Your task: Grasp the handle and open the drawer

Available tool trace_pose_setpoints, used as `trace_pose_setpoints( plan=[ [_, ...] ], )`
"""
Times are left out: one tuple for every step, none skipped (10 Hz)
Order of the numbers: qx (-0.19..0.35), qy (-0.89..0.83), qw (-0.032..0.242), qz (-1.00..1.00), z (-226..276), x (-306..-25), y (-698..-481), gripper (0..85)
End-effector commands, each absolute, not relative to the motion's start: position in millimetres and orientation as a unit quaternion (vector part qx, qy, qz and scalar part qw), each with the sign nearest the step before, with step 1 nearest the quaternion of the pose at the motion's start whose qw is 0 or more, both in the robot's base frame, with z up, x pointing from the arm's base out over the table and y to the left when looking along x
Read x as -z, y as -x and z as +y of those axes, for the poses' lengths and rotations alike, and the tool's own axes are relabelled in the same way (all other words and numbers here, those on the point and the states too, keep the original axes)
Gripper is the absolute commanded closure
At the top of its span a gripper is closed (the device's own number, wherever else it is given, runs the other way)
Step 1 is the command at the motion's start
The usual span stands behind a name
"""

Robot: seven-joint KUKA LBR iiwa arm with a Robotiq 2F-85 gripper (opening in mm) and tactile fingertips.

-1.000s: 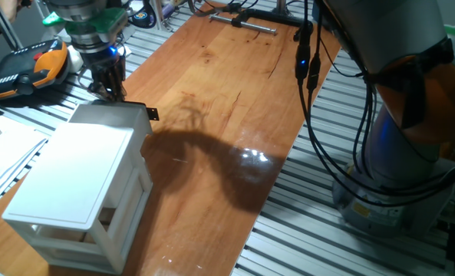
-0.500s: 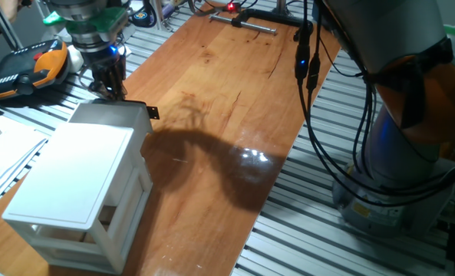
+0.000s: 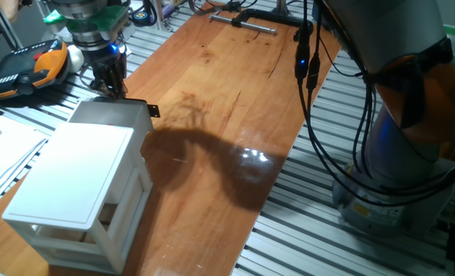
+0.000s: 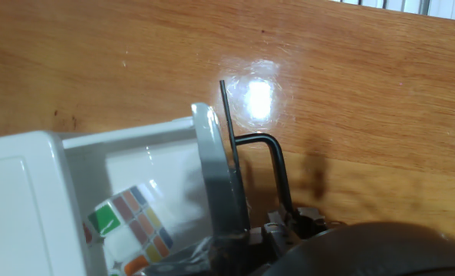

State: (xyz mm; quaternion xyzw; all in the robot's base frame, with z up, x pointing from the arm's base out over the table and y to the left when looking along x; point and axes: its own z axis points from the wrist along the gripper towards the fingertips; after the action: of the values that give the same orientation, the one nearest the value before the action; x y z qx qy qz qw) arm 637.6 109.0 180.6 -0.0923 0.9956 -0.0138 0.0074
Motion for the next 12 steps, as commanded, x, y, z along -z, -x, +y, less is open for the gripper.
trace_pose_setpoints(
  plan=[
    [0.014, 0.092, 0.008, 0.996, 107.8, -180.2, -638.2, 84.3],
    [0.014, 0.093, 0.009, 0.996, 106.7, -179.5, -638.8, 84.3],
    [0.014, 0.093, 0.009, 0.996, 105.7, -179.4, -639.2, 84.3],
    [0.016, 0.094, 0.010, 0.995, 105.0, -179.6, -639.3, 84.3],
    [0.016, 0.094, 0.010, 0.995, 104.1, -179.5, -639.5, 84.3],
    [0.016, 0.095, 0.010, 0.995, 103.4, -178.9, -639.9, 84.3],
    [0.016, 0.095, 0.011, 0.995, 102.4, -178.4, -640.1, 84.3],
    [0.016, 0.097, 0.011, 0.995, 101.3, -179.0, -640.2, 84.3],
    [0.016, 0.098, 0.011, 0.995, 100.3, -179.8, -640.3, 84.3],
    [0.016, 0.099, 0.012, 0.995, 99.5, -180.5, -640.4, 84.3],
    [0.017, 0.100, 0.012, 0.995, 99.1, -180.7, -640.5, 84.3],
    [0.017, 0.101, 0.012, 0.995, 98.4, -180.7, -640.6, 84.3]
  ],
)
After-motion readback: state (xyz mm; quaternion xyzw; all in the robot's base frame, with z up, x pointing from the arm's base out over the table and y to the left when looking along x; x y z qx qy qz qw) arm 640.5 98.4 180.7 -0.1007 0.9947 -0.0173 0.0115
